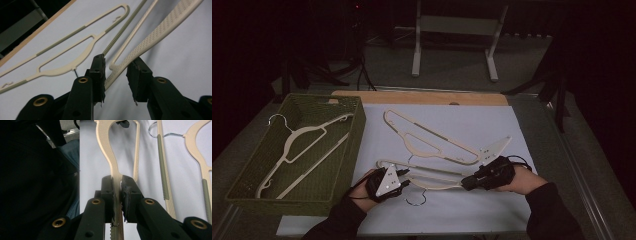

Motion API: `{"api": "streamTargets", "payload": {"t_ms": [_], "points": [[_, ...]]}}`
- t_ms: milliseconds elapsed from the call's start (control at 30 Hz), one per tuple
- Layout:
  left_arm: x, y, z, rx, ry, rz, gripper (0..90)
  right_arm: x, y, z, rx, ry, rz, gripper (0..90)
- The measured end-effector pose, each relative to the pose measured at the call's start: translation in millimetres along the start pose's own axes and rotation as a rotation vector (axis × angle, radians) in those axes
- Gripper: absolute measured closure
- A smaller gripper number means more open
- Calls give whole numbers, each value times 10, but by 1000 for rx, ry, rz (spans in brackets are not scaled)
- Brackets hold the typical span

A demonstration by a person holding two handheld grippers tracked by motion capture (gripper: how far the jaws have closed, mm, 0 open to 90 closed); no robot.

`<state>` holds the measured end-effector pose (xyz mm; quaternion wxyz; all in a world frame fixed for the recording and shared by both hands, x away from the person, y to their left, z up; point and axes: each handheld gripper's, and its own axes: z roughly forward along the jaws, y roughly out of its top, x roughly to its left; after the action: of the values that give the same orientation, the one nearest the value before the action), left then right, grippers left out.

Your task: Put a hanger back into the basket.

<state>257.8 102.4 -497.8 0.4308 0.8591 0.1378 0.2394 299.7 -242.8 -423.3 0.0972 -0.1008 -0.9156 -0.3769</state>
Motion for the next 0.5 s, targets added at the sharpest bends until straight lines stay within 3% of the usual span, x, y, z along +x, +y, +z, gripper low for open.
{"api": "streamTargets", "payload": {"t_ms": [100, 233, 300, 500], "points": [[-20, 21, -1, 12, 9, 29, 712, -7, -5, -12, -6, -7, -10, 807], [-27, 44, -23, 12, 8, 53, 741, -19, -34, -36, -18, -58, -27, 780], [-21, 52, -34, 5, 10, 51, 757, -20, -43, -84, -59, -100, -26, 680], [23, 109, -74, -11, 42, 50, 799, 30, -37, -363, -217, -275, -34, 540]]}}
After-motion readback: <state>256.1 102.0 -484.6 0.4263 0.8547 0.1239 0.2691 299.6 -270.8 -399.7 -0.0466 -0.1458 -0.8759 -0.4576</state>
